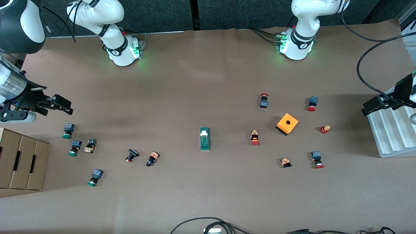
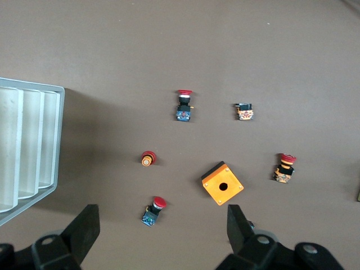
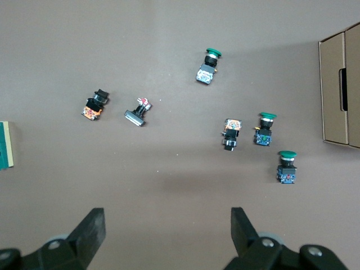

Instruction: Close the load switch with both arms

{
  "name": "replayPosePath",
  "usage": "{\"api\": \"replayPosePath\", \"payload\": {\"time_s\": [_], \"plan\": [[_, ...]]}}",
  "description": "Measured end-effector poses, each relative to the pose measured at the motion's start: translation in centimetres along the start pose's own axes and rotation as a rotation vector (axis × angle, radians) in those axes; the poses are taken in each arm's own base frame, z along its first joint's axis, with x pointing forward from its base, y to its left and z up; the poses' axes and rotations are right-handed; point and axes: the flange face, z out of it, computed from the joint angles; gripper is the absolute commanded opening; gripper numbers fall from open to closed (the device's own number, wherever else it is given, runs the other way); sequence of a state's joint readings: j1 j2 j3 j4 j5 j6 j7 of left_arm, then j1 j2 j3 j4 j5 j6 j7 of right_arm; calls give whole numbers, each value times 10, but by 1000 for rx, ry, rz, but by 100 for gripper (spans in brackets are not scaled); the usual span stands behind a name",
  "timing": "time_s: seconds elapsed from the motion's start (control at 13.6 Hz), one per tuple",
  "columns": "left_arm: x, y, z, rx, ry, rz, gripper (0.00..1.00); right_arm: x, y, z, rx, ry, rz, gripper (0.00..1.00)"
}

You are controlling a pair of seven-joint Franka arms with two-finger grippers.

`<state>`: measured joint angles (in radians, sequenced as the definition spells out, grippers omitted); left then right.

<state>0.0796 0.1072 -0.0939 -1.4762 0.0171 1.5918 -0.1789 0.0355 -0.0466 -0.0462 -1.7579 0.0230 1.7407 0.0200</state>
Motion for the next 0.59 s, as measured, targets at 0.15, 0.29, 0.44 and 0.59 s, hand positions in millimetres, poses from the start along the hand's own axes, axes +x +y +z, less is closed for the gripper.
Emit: {"api": "replayPosePath", "payload": {"time_s": [0.15, 0.29, 0.44, 0.59], "plan": [[-3, 17, -2, -2, 3, 31, 100, 0, 0, 0, 0, 3, 0, 99], [-9, 40, -7, -5, 12, 73, 100, 0, 0, 0, 0, 3, 0, 99], [-16, 67, -16, 41, 43, 135, 100, 1, 2, 0, 0, 3, 3, 99], [-32, 113, -24, 135, 90, 241, 100, 1, 3, 0, 0, 6, 7, 99]]}}
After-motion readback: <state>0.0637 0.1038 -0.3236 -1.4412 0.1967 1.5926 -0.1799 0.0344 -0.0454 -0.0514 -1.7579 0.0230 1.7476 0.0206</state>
